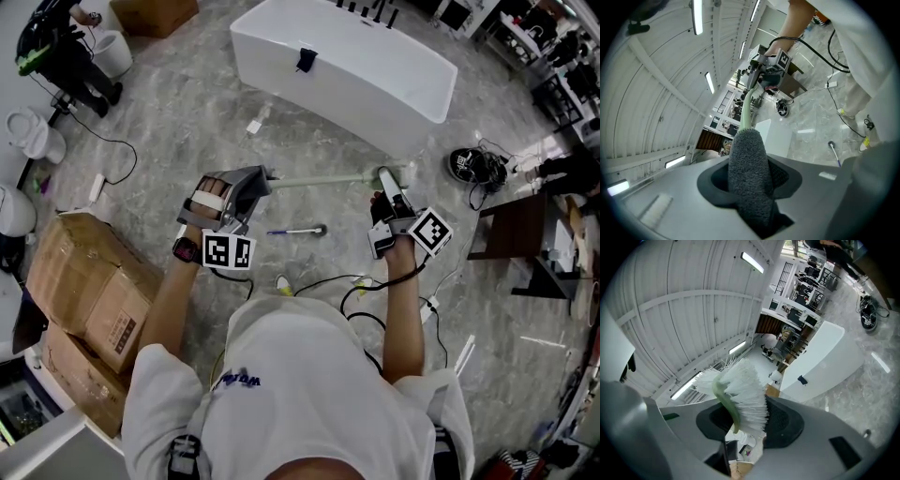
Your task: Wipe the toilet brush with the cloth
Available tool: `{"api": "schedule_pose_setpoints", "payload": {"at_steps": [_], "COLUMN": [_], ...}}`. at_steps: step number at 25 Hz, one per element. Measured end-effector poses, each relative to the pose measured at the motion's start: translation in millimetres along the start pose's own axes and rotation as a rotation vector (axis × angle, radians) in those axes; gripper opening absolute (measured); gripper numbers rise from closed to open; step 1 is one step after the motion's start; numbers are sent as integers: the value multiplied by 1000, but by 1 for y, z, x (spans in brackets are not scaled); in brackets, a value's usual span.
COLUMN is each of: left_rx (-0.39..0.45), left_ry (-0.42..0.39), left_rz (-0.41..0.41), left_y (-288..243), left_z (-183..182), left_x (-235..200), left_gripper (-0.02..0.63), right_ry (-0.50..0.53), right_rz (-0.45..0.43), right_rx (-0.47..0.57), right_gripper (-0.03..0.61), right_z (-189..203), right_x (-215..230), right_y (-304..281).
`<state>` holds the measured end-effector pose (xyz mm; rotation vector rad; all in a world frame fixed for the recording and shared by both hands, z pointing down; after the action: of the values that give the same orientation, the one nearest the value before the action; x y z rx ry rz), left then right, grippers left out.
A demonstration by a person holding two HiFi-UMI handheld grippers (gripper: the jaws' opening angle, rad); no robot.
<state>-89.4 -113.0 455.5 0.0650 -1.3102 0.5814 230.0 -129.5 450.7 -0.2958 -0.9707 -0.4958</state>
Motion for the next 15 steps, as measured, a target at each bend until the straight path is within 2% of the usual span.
{"api": "schedule_pose_setpoints", "payload": {"at_steps": [7, 15], "left_rx": [-26, -35], "left_ry": [84, 112], "left_rz": [36, 29], "left_y": [-3, -9], "left_z": [7, 13], "left_x": [8, 11], "left_gripper": [141, 140], "right_ry": [1, -2], "right_rz": [8, 31], "right_rx": [-19, -37], "right_gripper": [164, 164], "right_z": [-1, -1], "right_x": [8, 12], "right_y": [1, 0]}}
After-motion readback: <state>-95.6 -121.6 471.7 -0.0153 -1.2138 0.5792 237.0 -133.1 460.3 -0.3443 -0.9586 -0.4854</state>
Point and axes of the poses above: the fingertips, and each gripper's own axes: y backward along the fingers, x to its right, z out of its underside, the point moved 7 cm from there along y, backward along the fingers, and after that the axes turned 5 degrees about -x, right-handed, at the moved point
